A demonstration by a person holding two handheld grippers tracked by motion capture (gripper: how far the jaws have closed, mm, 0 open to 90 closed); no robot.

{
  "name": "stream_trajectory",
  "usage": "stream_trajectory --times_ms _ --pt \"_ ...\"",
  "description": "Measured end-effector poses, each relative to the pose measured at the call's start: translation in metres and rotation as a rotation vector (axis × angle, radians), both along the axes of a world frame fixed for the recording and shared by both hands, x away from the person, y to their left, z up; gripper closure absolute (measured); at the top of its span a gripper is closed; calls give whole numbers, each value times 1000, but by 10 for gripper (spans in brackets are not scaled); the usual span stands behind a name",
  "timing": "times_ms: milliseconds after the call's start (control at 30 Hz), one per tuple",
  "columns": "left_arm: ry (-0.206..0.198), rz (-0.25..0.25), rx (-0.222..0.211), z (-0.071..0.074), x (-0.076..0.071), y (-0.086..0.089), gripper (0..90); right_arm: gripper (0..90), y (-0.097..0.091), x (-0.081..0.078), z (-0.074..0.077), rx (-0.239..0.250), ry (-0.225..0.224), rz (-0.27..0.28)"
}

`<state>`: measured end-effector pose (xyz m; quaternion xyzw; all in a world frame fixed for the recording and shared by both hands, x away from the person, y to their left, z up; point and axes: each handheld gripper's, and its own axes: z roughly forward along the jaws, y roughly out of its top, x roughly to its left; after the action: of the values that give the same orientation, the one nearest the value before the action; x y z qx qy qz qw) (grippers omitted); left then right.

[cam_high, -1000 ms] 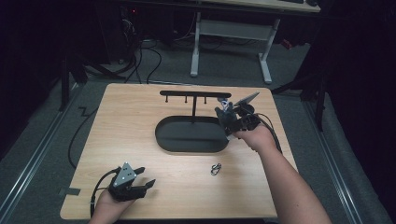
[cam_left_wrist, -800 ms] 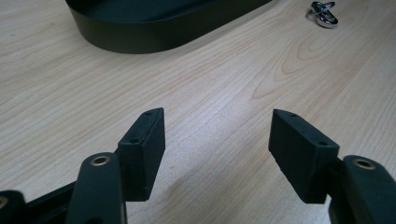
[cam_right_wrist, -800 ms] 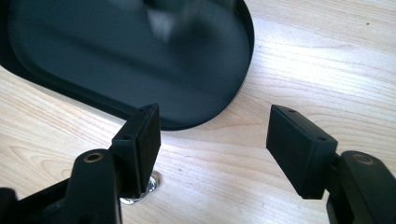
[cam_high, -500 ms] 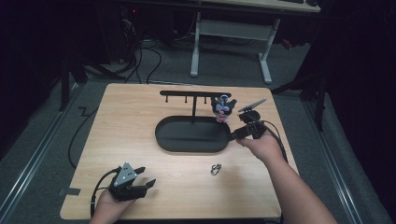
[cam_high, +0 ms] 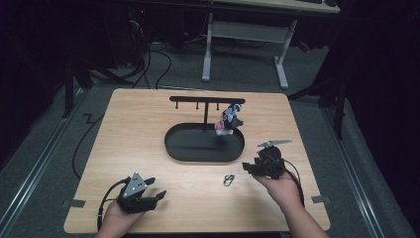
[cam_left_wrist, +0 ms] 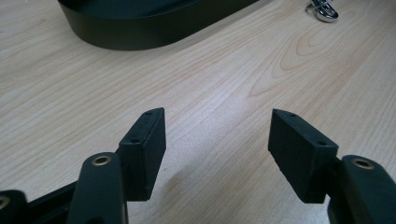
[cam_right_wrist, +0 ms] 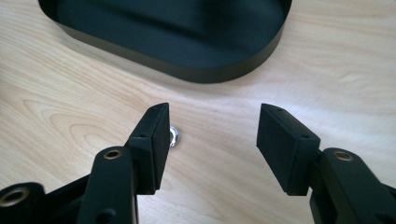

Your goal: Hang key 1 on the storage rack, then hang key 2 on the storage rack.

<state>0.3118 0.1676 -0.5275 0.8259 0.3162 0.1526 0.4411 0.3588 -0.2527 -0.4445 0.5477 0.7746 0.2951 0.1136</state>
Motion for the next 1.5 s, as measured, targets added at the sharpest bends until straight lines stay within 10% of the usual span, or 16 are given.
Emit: stream_trajectory --times_ms 367,567,833,1267,1500 --pt "37 65 -55 2 -1 15 367 491 -6 -54 -62 94 -182 -74" --pt "21 101 -51 4 -1 17 316 541 -5 -66 -66 92 -179 -52" --pt "39 108 -61 1 0 17 311 892 12 -63 -63 133 -196 0" --pt "29 123 -64 2 -12 28 312 900 59 -50 -66 87 -206 140" --pt "20 133 -47 2 -22 35 312 900 85 -32 -77 -17 -196 173"
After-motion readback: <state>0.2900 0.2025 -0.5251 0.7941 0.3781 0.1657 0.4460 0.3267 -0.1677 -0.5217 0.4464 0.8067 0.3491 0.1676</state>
